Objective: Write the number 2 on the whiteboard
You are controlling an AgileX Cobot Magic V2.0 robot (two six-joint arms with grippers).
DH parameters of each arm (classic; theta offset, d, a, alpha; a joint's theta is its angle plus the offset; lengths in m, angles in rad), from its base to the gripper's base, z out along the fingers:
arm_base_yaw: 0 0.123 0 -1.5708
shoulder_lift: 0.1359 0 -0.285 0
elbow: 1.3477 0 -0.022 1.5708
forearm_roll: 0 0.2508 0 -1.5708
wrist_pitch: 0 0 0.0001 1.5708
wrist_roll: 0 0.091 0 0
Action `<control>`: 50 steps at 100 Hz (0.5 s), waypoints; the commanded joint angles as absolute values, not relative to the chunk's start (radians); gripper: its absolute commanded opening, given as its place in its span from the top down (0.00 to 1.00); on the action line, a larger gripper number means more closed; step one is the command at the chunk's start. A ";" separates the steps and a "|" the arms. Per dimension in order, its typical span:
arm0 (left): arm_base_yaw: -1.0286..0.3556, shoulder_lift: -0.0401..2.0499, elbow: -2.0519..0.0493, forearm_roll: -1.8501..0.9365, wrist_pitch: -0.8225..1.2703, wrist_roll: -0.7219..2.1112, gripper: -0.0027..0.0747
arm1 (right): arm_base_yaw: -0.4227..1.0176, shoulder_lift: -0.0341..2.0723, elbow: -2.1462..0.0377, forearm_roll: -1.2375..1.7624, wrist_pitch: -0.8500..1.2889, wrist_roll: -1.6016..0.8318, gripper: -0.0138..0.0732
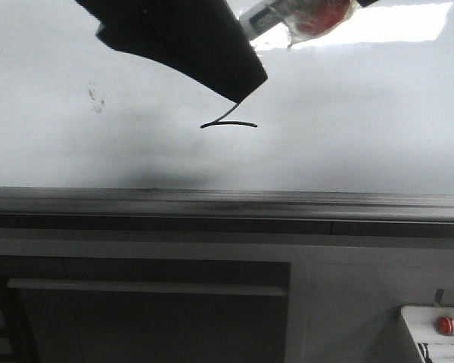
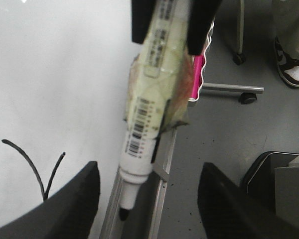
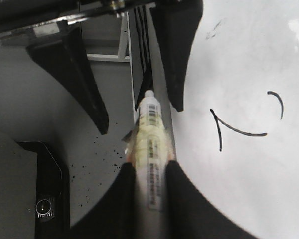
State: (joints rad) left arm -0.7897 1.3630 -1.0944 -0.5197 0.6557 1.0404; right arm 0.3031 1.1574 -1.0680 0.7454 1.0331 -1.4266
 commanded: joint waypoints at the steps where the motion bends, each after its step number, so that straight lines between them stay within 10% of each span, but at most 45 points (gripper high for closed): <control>1: -0.796 1.346 -1.134 -0.570 0.612 1.043 0.45 | 0.303 1.136 -1.092 0.792 1.001 -1.436 0.86; 50: -0.796 1.350 -1.136 -0.579 0.583 1.045 0.72 | 0.303 1.138 -1.092 0.792 1.001 -1.436 0.86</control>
